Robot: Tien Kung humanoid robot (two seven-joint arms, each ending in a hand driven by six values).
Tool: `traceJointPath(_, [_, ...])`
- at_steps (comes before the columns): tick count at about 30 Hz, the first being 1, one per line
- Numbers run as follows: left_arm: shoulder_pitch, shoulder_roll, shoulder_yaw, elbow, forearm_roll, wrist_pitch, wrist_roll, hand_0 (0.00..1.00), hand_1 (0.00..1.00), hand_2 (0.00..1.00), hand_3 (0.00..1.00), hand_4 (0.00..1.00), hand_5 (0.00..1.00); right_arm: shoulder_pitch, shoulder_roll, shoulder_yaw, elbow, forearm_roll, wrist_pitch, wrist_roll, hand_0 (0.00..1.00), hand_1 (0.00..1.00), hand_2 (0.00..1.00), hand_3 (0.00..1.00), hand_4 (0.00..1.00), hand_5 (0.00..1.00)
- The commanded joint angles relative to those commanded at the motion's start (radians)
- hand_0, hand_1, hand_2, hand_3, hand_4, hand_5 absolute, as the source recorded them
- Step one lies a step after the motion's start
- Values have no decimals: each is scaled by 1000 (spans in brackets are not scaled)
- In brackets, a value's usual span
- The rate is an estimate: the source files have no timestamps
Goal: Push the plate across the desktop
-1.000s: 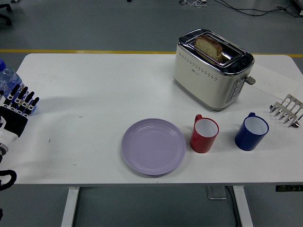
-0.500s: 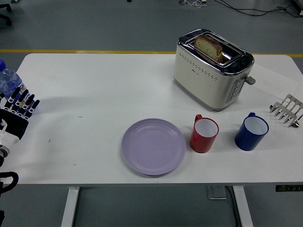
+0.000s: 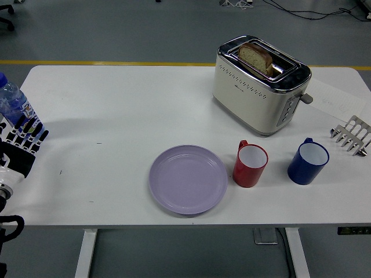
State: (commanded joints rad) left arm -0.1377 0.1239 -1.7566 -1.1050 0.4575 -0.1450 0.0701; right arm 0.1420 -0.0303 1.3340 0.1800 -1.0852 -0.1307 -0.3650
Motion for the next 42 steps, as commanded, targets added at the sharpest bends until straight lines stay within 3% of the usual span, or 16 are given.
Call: traceJointPath(42, [15,1,-50,-35,25,-20,6,697,704,684,685,502,987,19,3,3,0,-26,1,0,513,481,582,541,149,277])
